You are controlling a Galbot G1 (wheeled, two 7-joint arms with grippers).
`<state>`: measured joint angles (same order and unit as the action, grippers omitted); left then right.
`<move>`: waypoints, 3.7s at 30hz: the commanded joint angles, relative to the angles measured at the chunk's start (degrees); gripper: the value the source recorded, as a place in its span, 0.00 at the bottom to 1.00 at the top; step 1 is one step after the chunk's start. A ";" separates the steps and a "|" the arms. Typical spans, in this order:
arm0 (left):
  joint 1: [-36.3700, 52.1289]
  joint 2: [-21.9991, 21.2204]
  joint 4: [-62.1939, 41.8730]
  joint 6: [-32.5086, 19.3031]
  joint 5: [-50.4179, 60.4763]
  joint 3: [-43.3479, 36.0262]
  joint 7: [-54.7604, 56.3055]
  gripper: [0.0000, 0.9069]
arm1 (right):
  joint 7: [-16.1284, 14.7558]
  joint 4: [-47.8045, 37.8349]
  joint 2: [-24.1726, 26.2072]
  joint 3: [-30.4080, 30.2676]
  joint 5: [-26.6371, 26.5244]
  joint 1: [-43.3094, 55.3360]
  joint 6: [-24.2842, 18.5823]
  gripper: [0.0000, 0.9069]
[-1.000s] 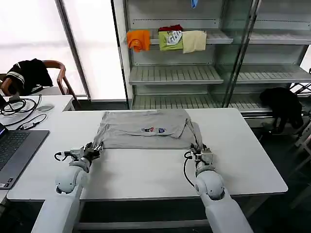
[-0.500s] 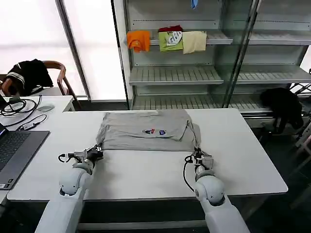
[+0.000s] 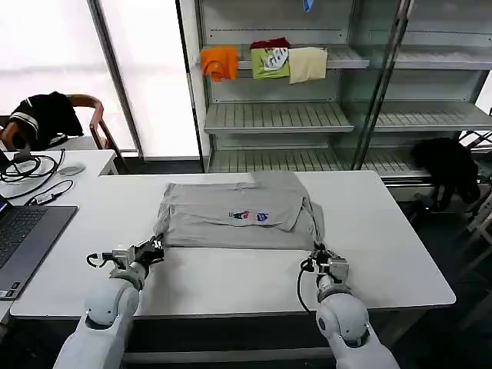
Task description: Fold and organize the clothes.
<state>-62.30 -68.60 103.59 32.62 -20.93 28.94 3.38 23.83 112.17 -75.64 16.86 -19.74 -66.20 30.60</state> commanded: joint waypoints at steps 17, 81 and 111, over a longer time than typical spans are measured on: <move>-25.20 0.04 21.50 -1.63 -0.57 5.61 -0.60 0.01 | 2.71 17.58 1.19 0.42 3.79 -23.41 -3.75 0.00; 1.06 8.33 13.14 -0.12 -6.60 0.45 -2.44 1.00 | -2.80 3.10 3.38 1.38 0.12 14.74 2.52 1.00; 29.52 3.71 -28.05 0.49 -7.49 -13.90 -2.88 1.00 | -10.22 -57.87 -10.40 -3.85 2.19 50.56 -0.70 1.00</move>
<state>-39.53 -63.82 87.75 33.00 -30.03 18.00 0.40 15.05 71.32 -81.71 12.83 -18.98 -23.57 30.56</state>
